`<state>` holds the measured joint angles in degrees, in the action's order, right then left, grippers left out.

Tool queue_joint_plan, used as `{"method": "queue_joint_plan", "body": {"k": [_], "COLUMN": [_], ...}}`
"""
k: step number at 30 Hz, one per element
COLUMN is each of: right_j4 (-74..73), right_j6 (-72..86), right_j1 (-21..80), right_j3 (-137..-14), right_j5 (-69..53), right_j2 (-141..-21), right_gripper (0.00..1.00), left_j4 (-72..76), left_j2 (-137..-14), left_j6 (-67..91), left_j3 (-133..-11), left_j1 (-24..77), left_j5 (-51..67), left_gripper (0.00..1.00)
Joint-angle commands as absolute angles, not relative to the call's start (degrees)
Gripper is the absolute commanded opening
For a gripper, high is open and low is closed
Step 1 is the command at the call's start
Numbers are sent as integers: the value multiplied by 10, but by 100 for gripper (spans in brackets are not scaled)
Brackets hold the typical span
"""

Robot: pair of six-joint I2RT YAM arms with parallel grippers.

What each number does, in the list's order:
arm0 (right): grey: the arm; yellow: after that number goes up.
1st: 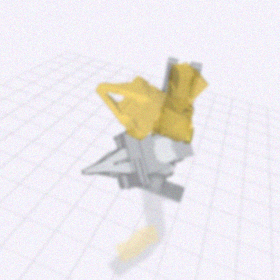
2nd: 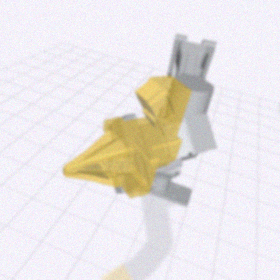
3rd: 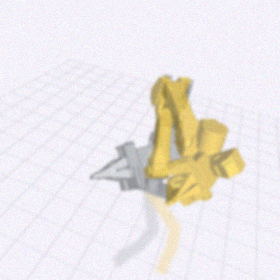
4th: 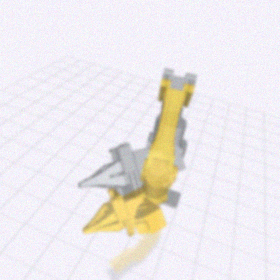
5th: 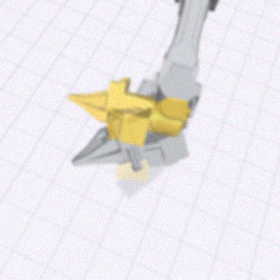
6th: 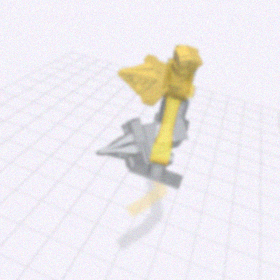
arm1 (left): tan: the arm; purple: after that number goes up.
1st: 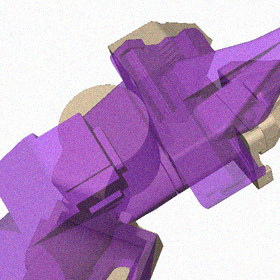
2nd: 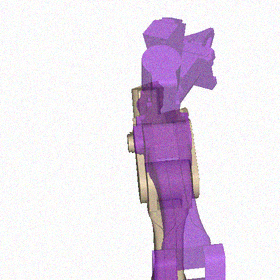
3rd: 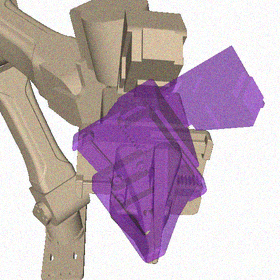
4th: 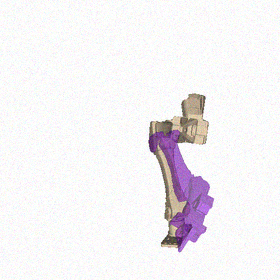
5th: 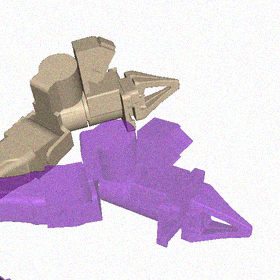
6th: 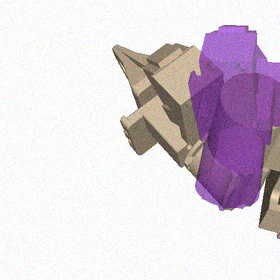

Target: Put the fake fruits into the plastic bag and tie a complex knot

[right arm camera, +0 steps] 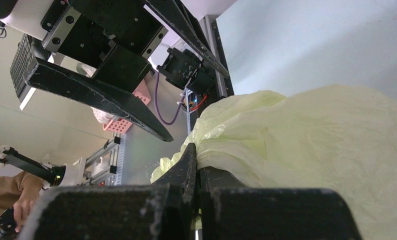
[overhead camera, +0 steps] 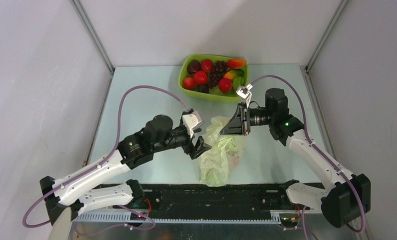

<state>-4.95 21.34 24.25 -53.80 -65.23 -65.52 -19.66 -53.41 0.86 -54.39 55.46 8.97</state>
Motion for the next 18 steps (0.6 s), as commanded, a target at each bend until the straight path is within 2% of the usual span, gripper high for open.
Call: {"method": "queue_joint_plan", "body": {"k": [1, 10, 14, 15, 16, 17, 18], "right_j4": [-46, -48, -52, -57, -60, -67, -72], "right_j6": [200, 200, 205, 206, 207, 208, 208], "right_j1": [243, 243, 243, 243, 243, 243, 243], "right_j3": [-525, -509, -503, -502, -501, -500, -499], "right_j5": [-663, -657, -639, -629, -623, -609, -600], "right_j2": [-627, -614, -606, -603, -600, -597, -594], "right_gripper": [0, 0, 0, 0, 0, 0, 0], "left_j4": [-171, -145, -147, -147, -147, -146, -145], "left_j2": [-544, -590, -610, -613, -618, -620, -623], "left_j6": [-34, -56, -44, -38, -35, -27, -21], "left_j3": [-555, -553, -547, -545, -544, -543, -542], "left_j1": [563, 564, 581, 586, 598, 605, 619], "left_j5": [80, 97, 103, 99, 87, 77, 50], "left_gripper": [83, 67, 46, 35, 29, 15, 8]}}
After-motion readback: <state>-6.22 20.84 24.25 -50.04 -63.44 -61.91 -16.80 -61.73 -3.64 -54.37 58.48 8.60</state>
